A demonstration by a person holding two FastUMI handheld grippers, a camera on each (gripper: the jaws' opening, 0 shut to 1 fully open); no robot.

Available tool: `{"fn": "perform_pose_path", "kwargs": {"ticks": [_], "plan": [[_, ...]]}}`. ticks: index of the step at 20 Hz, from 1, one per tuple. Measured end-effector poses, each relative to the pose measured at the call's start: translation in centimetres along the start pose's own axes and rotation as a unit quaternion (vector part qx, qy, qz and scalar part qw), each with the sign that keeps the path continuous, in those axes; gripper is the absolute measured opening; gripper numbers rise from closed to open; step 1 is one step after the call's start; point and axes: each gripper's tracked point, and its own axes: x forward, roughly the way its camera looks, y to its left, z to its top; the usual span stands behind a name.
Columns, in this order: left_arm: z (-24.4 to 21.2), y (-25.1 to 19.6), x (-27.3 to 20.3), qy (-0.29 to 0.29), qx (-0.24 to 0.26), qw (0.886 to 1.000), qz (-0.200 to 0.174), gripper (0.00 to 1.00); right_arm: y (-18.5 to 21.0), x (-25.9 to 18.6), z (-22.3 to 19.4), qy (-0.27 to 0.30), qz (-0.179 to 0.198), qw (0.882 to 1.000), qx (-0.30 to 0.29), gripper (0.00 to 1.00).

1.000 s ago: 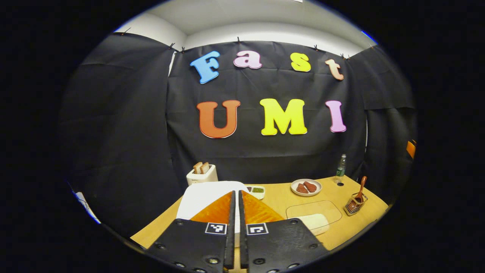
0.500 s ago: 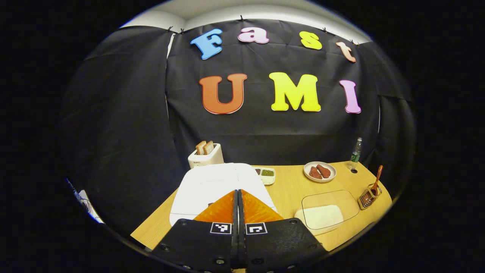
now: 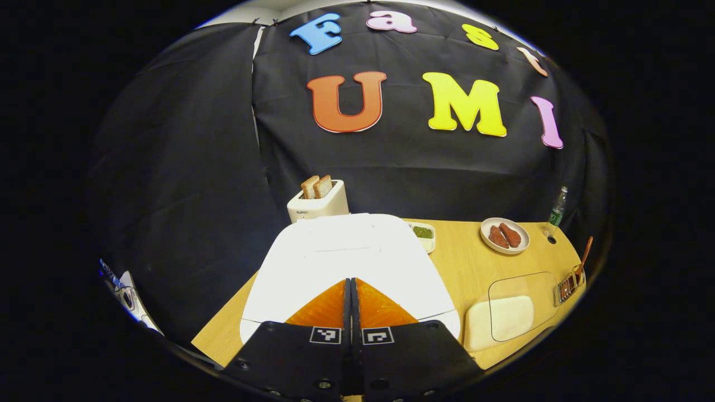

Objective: Close the left gripper, press the button to open the rice cooker; take a wooden spoon from the chopstick holder with the right hand, scoop a spoonful of rice and pour it into the rice cooker, then put the wooden spoon back into the chopstick holder.

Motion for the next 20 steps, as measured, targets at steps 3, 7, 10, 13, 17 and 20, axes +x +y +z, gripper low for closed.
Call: {"fn": "perform_pose_path", "kwargs": {"ticks": [3, 7, 10, 13, 17, 20], "plan": [[-1.4, 0.1, 0.3, 0.023, -0.01, 1.0, 0.001, 0.0, -0.3, 0.4, -0.8, 0.01, -0.001, 1.0, 0.007, 0.99], [-1.9, 0.1, 0.1, 0.032, -0.017, 0.999, 0.002, 0.0, -0.5, 0.8, -1.3, 0.016, 0.0, 1.0, 0.014, 1.0], [-2.0, 0.0, 0.1, 0.036, -0.012, 0.999, 0.008, 0.0, -0.6, 0.8, -1.6, 0.016, 0.002, 1.0, 0.016, 0.96], [-2.2, 0.0, 0.4, 0.039, -0.014, 0.999, 0.008, 0.0, -0.7, 0.8, -2.1, 0.02, 0.003, 1.0, 0.016, 1.0], [-2.0, 0.1, 0.2, 0.041, -0.018, 0.999, 0.009, 0.0, -1.2, 0.8, -2.9, 0.029, 0.002, 0.999, 0.017, 0.99], [-0.7, 0.2, -0.2, 0.02, -0.012, 1.0, 0.013, 0.0, -1.9, 0.8, -3.4, 0.034, -0.004, 0.999, 0.015, 0.96]]}}
